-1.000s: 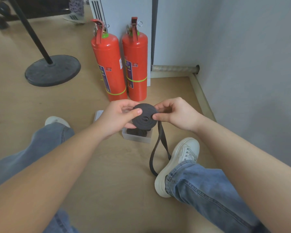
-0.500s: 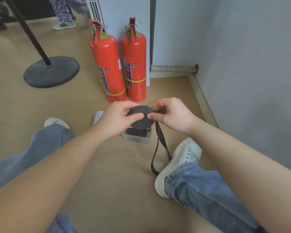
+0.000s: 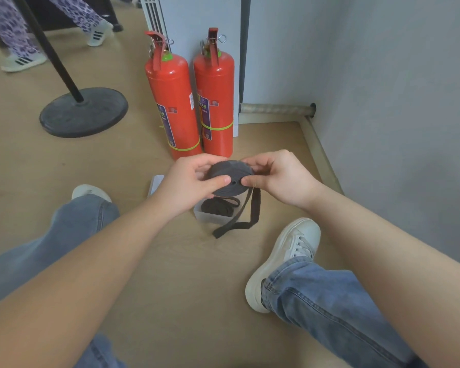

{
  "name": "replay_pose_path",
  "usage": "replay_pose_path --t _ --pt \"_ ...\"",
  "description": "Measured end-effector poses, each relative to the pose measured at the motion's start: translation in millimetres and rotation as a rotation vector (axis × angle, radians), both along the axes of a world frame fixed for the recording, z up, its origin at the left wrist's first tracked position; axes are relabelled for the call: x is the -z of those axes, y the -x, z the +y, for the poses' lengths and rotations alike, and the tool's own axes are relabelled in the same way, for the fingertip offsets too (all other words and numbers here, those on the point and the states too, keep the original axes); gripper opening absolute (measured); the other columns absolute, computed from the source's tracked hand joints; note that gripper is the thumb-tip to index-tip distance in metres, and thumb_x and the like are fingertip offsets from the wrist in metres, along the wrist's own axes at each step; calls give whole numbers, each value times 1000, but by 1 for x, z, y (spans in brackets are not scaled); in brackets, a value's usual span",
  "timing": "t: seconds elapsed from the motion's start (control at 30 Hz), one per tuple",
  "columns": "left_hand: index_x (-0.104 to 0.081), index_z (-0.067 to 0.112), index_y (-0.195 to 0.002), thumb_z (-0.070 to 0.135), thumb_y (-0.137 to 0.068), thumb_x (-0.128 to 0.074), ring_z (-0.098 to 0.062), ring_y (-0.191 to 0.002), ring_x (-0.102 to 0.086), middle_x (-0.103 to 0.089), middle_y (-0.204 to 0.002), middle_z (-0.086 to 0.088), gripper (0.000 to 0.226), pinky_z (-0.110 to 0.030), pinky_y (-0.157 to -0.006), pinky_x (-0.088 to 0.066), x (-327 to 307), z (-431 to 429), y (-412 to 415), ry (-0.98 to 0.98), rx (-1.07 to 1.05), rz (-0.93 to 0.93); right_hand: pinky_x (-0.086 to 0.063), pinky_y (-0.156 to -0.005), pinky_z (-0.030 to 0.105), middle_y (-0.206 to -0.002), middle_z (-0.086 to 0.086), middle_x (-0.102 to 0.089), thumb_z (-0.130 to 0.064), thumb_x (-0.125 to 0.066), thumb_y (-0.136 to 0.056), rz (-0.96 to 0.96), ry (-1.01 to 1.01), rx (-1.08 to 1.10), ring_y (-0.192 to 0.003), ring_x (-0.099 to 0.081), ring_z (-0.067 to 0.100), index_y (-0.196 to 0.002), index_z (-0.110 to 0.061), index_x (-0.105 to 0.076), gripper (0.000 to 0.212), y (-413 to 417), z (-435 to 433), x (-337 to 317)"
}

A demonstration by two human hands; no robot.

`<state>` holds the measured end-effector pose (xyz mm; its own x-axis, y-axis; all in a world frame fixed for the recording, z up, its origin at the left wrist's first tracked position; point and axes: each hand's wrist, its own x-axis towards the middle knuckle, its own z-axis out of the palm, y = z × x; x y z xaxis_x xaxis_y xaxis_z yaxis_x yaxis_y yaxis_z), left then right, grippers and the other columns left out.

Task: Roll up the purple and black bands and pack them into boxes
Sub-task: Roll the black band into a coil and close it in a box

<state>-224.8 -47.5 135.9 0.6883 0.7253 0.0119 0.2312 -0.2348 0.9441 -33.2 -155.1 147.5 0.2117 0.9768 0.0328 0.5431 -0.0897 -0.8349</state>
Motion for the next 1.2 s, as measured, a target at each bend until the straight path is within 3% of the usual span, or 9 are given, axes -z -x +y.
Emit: replay_pose_path --t 0.1,0.2,0.37,0.5,0.63,0.7,1.0,1.1,1.2 --pt "-73 20 -116 17 -85 -79 -15 -92 -75 -75 -109 1 32 -40 -67 -64 1 -1 1 49 19 25 -57 -92 24 -94 -6 -81 -6 -78 -86 9 3 -34 -91 -75 6 -114 -23 -76 32 1 1 -1" --pt "-74 20 -109 14 -89 -74 -20 -91 -76 -76 -104 -3 21 -42 -67 -64 0 -2 2 150 8 -48 -58 -85 21 -95 1 -81 -2 -78 -86 235 -9 -10 -91 -77 12 -112 -16 -75 30 -1 0 -3" --pt "-71 15 -108 14 -95 -65 -26 -101 -73 -73 -111 -10 14 -42 -69 -63 1 -2 1 322 4 -170 -59 -93 37 -106 13 -79 -2 -73 -89 536 61 -30 -102 -75 28 -113 -7 -74 25 -10 -3 1" --pt "-69 15 -111 13 -95 -64 -25 -103 -73 -74 -110 -5 17 -42 -70 -63 3 -3 2 369 31 -141 -60 -80 27 -97 10 -80 4 -76 -84 483 45 -27 -91 -78 22 -103 -8 -76 22 -11 -3 -1" --pt "-70 22 -117 16 -89 -74 -13 -97 -74 -75 -109 7 29 -41 -65 -63 -5 -2 4 145 72 10 -60 -86 27 -96 5 -81 1 -81 -81 344 51 -52 -92 -78 20 -102 -9 -78 24 -7 -2 -1" --pt "-72 21 -113 18 -89 -75 -10 -92 -74 -75 -104 7 25 -41 -62 -63 -6 -4 2 110 71 42 -61 -88 29 -98 7 -80 -1 -80 -83 307 60 -59 -93 -78 22 -107 -6 -77 25 -3 -1 0" --pt "-66 20 -105 20 -96 -65 -17 -97 -73 -70 -110 2 9 -44 -61 -62 0 -9 0 227 25 -77 -59 -76 23 -99 7 -80 4 -74 -86 514 103 -42 -91 -77 17 -109 -10 -75 27 -3 -4 -3" --pt "-66 19 -107 20 -94 -67 -17 -98 -73 -70 -111 1 12 -44 -62 -63 -4 -5 0 205 45 -52 -60 -77 24 -96 6 -80 4 -77 -83 432 57 -44 -89 -78 19 -106 -9 -77 27 -5 -3 -9" --pt "-71 24 -103 23 -84 -80 -12 -89 -74 -75 -99 3 21 -37 -65 -63 -10 5 2 9 56 119 -60 -84 24 -96 1 -81 3 -81 -80 245 56 -60 -90 -78 14 -107 -9 -79 30 -5 -2 -13"
